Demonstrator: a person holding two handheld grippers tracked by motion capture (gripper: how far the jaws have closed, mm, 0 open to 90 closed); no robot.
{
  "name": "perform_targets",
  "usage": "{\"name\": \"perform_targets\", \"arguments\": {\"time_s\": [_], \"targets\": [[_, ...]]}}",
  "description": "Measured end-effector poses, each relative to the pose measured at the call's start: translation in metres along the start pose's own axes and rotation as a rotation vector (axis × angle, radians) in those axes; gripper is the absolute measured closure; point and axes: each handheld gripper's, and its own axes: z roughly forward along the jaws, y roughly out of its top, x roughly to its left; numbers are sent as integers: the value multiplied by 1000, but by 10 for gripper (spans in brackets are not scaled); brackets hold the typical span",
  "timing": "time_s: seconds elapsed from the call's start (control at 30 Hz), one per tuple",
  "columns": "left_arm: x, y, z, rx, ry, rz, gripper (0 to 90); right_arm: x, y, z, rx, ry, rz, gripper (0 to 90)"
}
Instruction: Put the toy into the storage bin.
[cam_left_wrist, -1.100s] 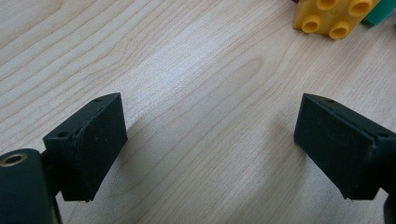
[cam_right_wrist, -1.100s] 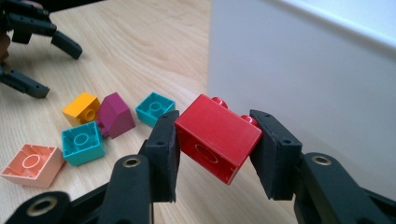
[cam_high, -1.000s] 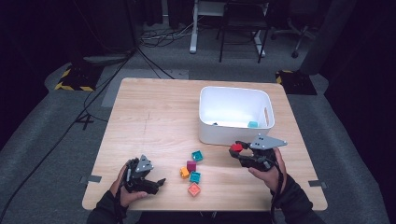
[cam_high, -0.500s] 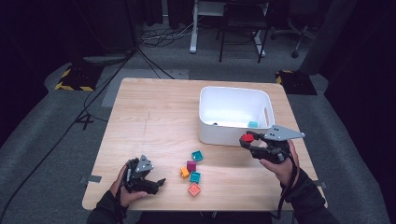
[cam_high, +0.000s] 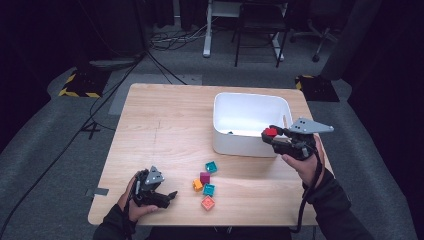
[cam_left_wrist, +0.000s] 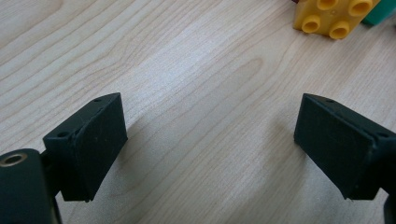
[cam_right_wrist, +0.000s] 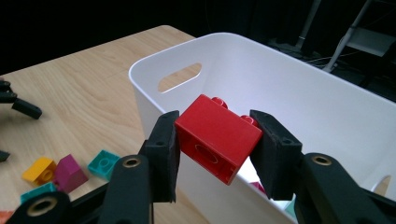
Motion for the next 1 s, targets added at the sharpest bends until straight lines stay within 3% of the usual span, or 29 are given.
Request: {"name": "perform_targets", "arguments": {"time_s": [0.13,0.2,0.4,0.53,0.7,1.0], "targets": [[0,0,0,0,-3,2,96,-5,11,7,11,-39,-17,553],[0,0,0,0,0,0,96,-8,15,13,15,-26,10,553],[0,0,0,1,-2,2,96,-16,22,28,38,-72,14,553],[0,0,0,0,-1,0,96,-25,21,39,66,-99,23,553],[0,0,0,0,0,0,96,-38,16,51,95,-103,70,553],[0,0,0,0,-1,0,96,-40,13,60,126,-124,72,552]]}}
